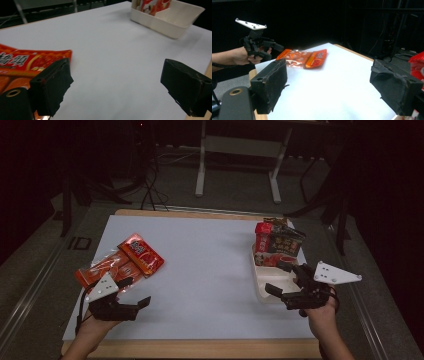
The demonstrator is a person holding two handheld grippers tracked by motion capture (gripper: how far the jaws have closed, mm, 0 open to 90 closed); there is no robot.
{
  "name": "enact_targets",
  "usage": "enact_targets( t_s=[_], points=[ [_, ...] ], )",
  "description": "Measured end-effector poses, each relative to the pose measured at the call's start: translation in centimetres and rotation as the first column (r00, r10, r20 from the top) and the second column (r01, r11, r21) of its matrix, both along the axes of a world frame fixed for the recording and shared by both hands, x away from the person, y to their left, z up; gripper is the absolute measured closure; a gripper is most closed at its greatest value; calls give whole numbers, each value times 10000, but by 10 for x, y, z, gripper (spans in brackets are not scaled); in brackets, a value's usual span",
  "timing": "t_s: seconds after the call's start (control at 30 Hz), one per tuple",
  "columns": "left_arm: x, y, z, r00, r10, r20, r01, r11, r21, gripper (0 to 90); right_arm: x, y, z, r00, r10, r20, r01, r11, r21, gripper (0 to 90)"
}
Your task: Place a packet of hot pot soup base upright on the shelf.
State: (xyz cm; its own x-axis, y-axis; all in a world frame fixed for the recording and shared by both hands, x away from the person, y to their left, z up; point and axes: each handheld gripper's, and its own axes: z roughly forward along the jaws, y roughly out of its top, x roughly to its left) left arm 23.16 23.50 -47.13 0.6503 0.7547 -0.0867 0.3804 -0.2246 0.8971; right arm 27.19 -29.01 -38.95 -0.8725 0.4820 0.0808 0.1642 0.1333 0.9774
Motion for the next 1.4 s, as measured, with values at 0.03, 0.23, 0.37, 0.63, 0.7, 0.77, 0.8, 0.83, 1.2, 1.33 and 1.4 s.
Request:
enact_targets(
  t_s=[0.03,0.23,0.37,0.63,0.7,0.77,0.8,0.83,1.2,1.33,1.4],
  points=[
    [0,3,0,10000,46,-11,-46,10000,-53,101,-1,1,-2,10000,-18,-60,18,10000,-22,142],
    [4,28,1,9968,795,89,-795,9968,-55,151,-4,1,-11,9998,52,-177,-52,10000,21,142],
    [8,40,2,9937,1088,262,-1090,9940,67,267,-5,3,-12,9999,49,-140,-49,10000,-19,142],
    [28,78,-6,9677,2517,-109,-2509,9668,488,752,-5,5,-15,9998,196,-103,-196,9998,-60,146],
    [33,83,-8,9551,2960,-155,-2942,9531,711,798,-6,6,-16,9995,276,-171,-278,9996,-98,146],
    [38,87,-9,9448,3275,-119,-3252,9412,912,849,-7,8,-17,9994,299,-184,-302,9994,-155,146],
    [40,88,-9,9400,3408,-121,-3377,9353,1058,895,-7,9,-17,9991,371,-211,-374,9992,-130,146],
    [42,90,-9,9390,3438,-78,-3408,9335,1111,900,-7,9,-17,9989,406,-225,-408,9991,-119,146],
    [77,110,-29,8855,4600,-657,-4219,8553,3007,900,-12,10,-18,9968,797,-13,-797,9968,12,178],
    [85,122,-37,8687,4884,-832,-4420,8399,3151,900,-15,9,-18,9971,761,-79,-761,9971,33,177],
    [88,126,-40,8590,5050,-842,-4571,8306,3181,900,-15,9,-20,9972,738,-70,-739,9973,-51,177]
  ],
)
